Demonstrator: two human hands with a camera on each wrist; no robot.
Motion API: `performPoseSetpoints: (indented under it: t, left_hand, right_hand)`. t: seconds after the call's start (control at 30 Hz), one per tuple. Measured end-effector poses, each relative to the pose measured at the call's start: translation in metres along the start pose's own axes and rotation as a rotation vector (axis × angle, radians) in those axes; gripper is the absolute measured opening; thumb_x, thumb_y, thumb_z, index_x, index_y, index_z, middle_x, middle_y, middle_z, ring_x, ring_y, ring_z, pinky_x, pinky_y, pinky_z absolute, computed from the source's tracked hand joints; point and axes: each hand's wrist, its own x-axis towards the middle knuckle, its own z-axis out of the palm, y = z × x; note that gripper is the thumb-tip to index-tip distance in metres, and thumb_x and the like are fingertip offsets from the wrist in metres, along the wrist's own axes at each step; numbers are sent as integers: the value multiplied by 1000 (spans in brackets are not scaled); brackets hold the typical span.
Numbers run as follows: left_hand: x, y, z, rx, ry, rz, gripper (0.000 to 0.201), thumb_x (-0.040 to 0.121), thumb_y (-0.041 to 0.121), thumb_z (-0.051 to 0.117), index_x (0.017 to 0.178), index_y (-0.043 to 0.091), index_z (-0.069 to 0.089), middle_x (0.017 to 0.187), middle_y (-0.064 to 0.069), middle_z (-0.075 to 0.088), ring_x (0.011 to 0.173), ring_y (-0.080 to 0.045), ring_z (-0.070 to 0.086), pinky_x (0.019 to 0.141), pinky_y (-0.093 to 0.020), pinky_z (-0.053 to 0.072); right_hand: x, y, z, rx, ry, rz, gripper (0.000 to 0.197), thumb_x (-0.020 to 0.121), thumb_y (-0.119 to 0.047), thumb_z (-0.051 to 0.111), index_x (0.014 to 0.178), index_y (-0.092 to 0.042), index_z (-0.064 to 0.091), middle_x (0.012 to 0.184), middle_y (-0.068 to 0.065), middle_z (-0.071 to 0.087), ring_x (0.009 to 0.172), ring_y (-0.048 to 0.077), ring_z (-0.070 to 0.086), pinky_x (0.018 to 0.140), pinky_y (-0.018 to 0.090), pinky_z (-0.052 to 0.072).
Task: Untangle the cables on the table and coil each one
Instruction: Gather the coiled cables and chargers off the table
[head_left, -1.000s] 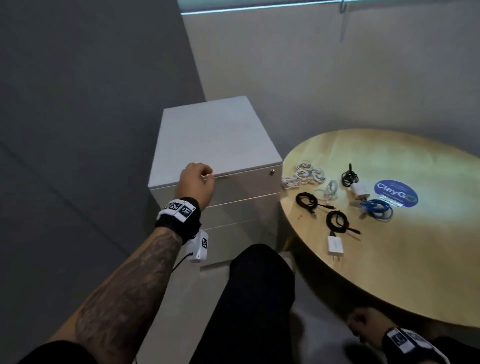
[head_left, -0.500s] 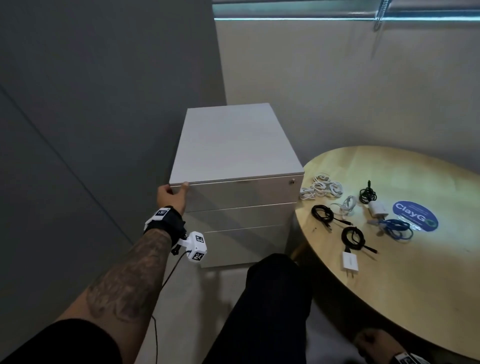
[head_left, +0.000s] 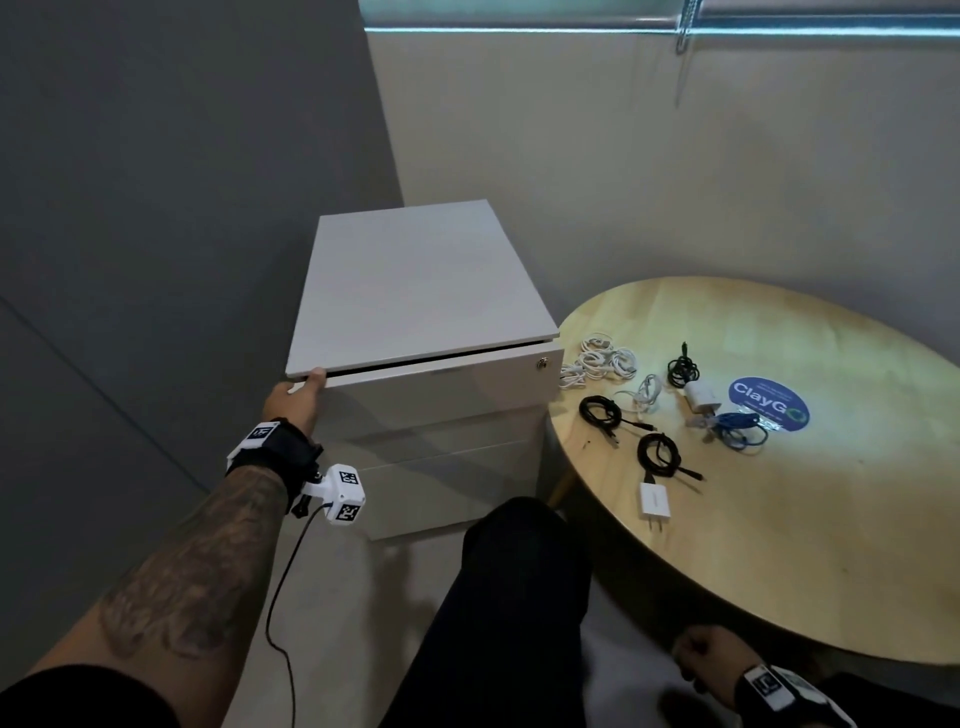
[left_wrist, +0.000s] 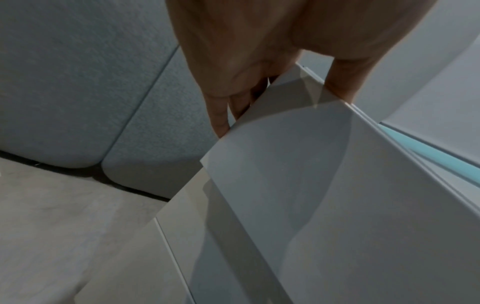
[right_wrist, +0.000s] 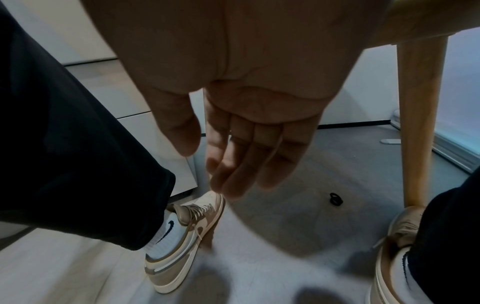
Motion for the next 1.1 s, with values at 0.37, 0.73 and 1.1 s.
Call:
performPoseSetpoints:
  t: [0.37,0.73,1.1]
  left_hand:
    - [-36,5,-20,350,62,165,45,83,51,67,66,12,52,78,-12,60,84,-35,60,77,-38,48]
    - [-109,89,70,1033,-556,700,28,88,47,62,88,20,70,94,3,68,92,-20,65,75,-29,50]
    - [-189,96,57,1387,-726,820,25,81,43,67,89,20,70,86,4,69,78,-18,64,61,-24,45]
  right_hand:
    - [-2,-7,0,36,-3,-27,18,90,-22,64,72,-21,68,64,-4,68,53,1,61,58,13,45]
    - [-9,-7,-2,76,16,-29,16,93,-22,60,81,-17,70,68,-1,69,56,11,61,57,18,50]
    - [-20,8,-4,100,26,-19,19,91,-22,60,73,-18,66,60,-4,67,52,8,61,58,20,50]
